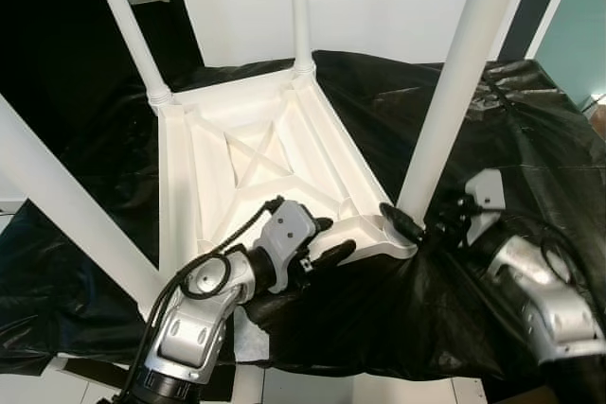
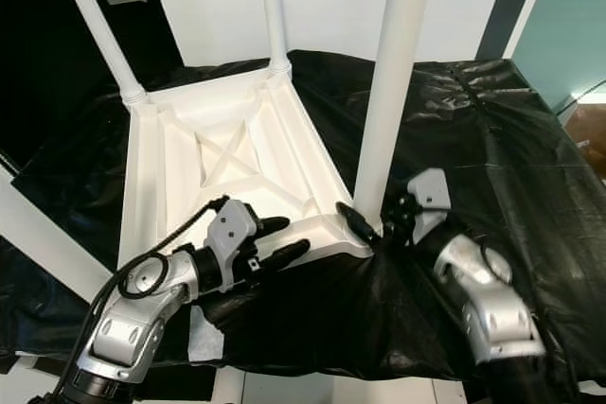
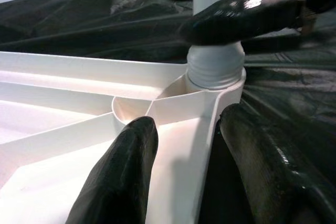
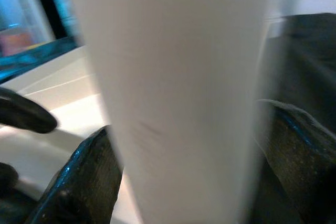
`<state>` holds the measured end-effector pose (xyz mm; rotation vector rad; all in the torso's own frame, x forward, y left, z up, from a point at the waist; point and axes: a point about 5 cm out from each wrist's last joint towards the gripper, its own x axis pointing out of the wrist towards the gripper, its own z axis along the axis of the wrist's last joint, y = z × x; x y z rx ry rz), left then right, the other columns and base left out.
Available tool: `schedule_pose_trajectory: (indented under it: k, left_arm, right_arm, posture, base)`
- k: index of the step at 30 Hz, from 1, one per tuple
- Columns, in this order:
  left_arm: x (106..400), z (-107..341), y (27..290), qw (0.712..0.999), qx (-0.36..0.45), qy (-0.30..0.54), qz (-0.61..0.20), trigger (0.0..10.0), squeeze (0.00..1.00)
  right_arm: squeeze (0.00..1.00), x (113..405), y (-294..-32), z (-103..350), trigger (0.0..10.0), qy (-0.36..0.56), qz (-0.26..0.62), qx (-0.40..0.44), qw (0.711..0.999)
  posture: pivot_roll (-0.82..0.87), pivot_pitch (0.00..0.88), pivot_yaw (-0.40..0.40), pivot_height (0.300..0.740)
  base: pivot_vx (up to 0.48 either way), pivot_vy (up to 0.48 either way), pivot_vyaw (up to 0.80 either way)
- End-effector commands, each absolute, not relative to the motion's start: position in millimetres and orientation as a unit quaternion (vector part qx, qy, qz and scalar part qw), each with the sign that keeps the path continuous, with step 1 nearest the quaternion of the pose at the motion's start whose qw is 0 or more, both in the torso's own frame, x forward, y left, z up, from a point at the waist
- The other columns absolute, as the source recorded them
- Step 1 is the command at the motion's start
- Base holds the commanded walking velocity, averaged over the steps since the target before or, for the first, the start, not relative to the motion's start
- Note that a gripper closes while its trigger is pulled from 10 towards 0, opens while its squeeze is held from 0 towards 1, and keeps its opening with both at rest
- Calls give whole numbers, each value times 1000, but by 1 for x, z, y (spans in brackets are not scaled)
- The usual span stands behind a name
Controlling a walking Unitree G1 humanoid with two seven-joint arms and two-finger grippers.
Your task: Building children table
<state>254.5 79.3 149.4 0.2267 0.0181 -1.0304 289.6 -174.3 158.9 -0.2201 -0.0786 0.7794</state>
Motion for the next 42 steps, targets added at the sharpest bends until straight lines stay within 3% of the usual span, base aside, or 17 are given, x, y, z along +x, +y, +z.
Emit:
schedule_pose_trajectory:
  k: [1,4,5,7,8,19,20,21,26,27,29,33,37,42]
  left_arm:
    - [253,148,79,862,107,7,-496,10000,0]
    - [253,147,78,861,106,8,-498,10000,0]
    - [253,146,78,860,106,7,-499,10000,0]
    - [253,146,78,860,106,7,-499,10000,0]
    - [253,145,77,860,106,8,-500,10000,0]
    - [256,144,75,868,107,6,-485,10000,0]
    - [256,144,75,869,107,4,-484,10000,0]
    - [257,144,74,870,108,3,-481,10000,0]
    - [258,143,74,873,108,2,-476,10000,0]
    - [258,142,74,873,109,4,-475,10000,0]
    - [258,141,73,873,109,5,-475,10000,0]
    - [257,141,73,873,109,4,-475,10000,0]
    - [260,143,73,875,110,2,-471,10000,0]
    - [260,143,74,875,113,1,-470,10000,0]
  right_arm:
    - [0,290,-170,154,10000,-28,399,-110,910]
    - [0,293,-168,154,10000,-29,408,-114,906]
    - [0,295,-166,153,1137,-28,415,-117,902]
    - [0,295,-166,153,1137,-28,415,-117,902]
    - [0,296,-165,151,0,-23,426,-113,897]
    - [0,298,-169,143,0,-9,414,-89,906]
    - [0,297,-168,143,3059,-11,400,-79,913]
    - [0,297,-166,141,10000,-10,377,-81,923]
    - [0,299,-163,137,10000,-12,304,-95,948]
    - [0,298,-160,131,10000,-16,227,-97,969]
    - [0,295,-155,123,10000,-5,173,-62,983]
    - [0,292,-151,118,10000,3,135,-46,990]
    - [0,289,-141,110,10000,16,26,-17,999]
    - [0,289,-140,110,10000,15,18,-15,1000]
  posture:
    - [-76,0,45,740]
    - [-76,0,45,740]
    - [-73,0,44,740]
    - [-73,0,44,740]
    - [-65,0,40,740]
    - [-62,0,27,740]
    - [-64,0,26,740]
    - [-64,0,25,740]
    - [-67,0,28,740]
    - [-72,0,31,740]
    - [-71,0,31,740]
    - [-72,0,32,740]
    - [-64,0,32,740]
    - [-64,0,32,740]
  base:
    - [0,0,0]
    - [0,0,0]
    - [0,0,0]
    - [0,0,0]
    - [0,0,0]
    - [0,0,0]
    - [0,0,0]
    - [0,0,0]
    - [0,0,0]
    - [0,0,0]
    - [0,0,0]
    - [0,0,0]
    - [0,0,0]
    - [0,0,0]
